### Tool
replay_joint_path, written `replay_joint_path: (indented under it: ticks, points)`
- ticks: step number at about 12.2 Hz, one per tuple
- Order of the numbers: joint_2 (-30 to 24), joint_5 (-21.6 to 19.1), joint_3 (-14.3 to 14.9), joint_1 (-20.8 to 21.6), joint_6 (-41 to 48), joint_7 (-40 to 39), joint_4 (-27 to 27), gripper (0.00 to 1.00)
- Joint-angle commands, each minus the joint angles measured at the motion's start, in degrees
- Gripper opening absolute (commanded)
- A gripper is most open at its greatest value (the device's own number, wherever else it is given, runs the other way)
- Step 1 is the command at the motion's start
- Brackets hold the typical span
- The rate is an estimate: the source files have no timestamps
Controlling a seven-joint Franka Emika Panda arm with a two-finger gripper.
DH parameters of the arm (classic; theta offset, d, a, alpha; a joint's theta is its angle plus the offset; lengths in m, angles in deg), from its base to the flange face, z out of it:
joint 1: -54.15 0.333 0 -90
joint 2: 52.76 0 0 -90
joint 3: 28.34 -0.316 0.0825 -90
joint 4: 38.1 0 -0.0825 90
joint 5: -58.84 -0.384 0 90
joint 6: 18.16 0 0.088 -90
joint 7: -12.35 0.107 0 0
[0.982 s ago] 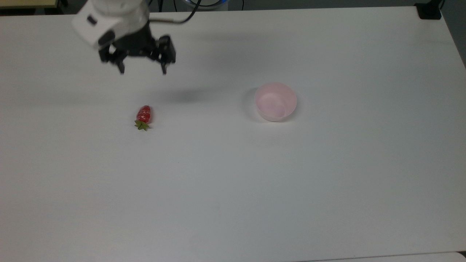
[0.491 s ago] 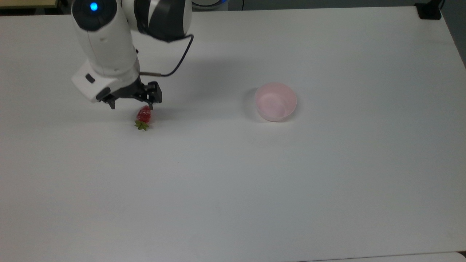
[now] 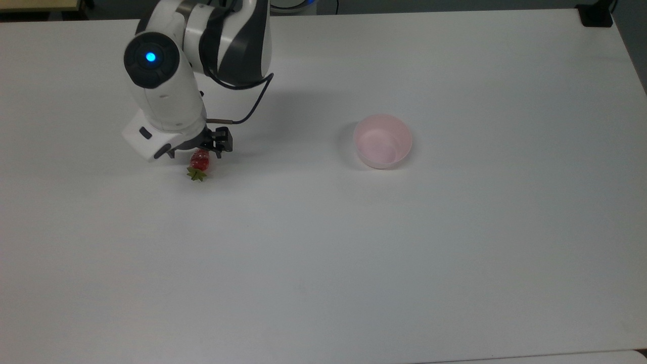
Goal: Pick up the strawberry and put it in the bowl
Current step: 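Close the gripper around the strawberry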
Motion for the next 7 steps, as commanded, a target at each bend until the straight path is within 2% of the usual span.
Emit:
replay_joint_path:
  ticks: [1,3,5,6,7]
  points:
    - [0.2,0.0,0.9,1.4,-5.4,-1.1,-3.6,0.86]
    - [0.6,0.0,0.8,1.3,-6.3,-1.4,-3.8,0.7]
    - [0.6,0.0,0.9,1.4,-6.3,-1.6,-3.7,0.39]
    - [0.5,0.0,0.9,1.4,-6.3,-1.6,-3.7,0.3]
    - [0.4,-0.3,0.9,1.4,-6.3,-1.6,-3.5,0.27]
